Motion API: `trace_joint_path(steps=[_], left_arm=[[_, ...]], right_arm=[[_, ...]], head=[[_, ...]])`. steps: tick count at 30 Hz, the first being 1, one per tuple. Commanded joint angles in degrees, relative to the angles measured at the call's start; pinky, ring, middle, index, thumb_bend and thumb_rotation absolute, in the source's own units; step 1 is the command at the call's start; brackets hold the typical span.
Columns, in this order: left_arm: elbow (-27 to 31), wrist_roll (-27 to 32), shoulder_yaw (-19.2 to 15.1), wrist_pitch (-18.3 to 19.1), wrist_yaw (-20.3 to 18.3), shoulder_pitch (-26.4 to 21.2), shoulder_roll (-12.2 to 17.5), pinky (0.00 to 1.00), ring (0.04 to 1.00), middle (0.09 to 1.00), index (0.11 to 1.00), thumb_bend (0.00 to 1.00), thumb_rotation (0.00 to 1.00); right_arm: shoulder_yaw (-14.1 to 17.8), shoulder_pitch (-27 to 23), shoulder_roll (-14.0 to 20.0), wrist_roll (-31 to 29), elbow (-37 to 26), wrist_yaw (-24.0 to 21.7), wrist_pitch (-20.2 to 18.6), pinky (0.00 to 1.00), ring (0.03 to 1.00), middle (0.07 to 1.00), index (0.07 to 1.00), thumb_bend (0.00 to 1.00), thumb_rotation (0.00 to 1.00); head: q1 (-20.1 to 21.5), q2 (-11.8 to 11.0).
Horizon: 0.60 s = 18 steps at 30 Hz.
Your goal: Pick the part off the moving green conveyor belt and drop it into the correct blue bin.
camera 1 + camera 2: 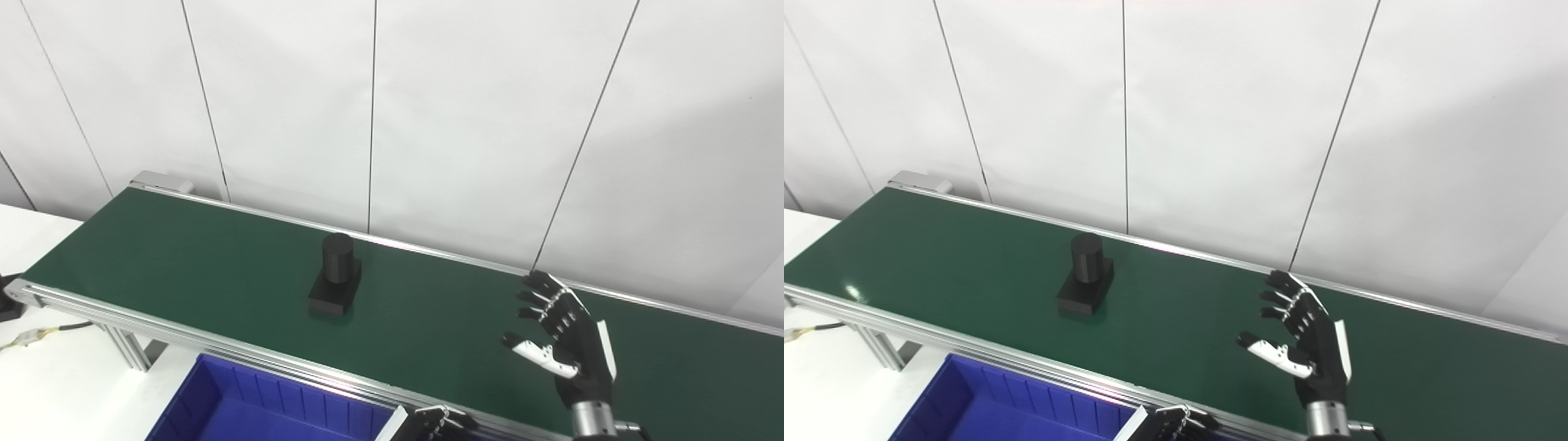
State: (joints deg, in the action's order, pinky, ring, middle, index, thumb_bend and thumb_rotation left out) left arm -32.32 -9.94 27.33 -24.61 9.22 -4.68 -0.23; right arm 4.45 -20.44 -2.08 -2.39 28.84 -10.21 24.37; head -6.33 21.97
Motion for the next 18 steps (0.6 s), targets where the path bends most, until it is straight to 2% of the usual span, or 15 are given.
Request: trace_joint_path(steps=[1,7,10,18], left_arm=[[2.2,0.5,-0.5,-2.3,-0.1,-0.7,-0.1,0.6,0.634,0.661,0.671,0.96,0.0],[2.6,0.1,-0.3,-2.3,0.1,-0.6,0.0,0.6,0.63,0.659,0.67,0.95,0.0],[2.9,0.8,-0.5,-2.3,-0.4,-0.3,0.1,0.6,0.631,0.662,0.672,0.95,0.0],[3.5,0.4,-0.6,-2.3,-0.3,0.0,0.3,0.59,0.628,0.664,0.674,0.94,0.0]], right_arm=[[-0.7,-3.2,-0.2,0.4,0.3,0.9,2.6,0.6,0.703,0.781,0.77,0.85,0.15],[-1.4,-6.7,-0.5,1.0,4.8,3.2,2.6,0.58,0.677,0.775,0.767,0.87,0.15],[-1.9,-8.3,-0.7,1.4,7.2,4.4,2.6,0.56,0.674,0.774,0.766,0.86,0.11],[-3.3,-11.5,-0.9,1.9,11.4,6.5,2.6,0.54,0.672,0.777,0.777,0.9,0.16]], head=[[0.0,0.1],[1.1,0.2],[1.8,0.1],[2.7,0.3]])
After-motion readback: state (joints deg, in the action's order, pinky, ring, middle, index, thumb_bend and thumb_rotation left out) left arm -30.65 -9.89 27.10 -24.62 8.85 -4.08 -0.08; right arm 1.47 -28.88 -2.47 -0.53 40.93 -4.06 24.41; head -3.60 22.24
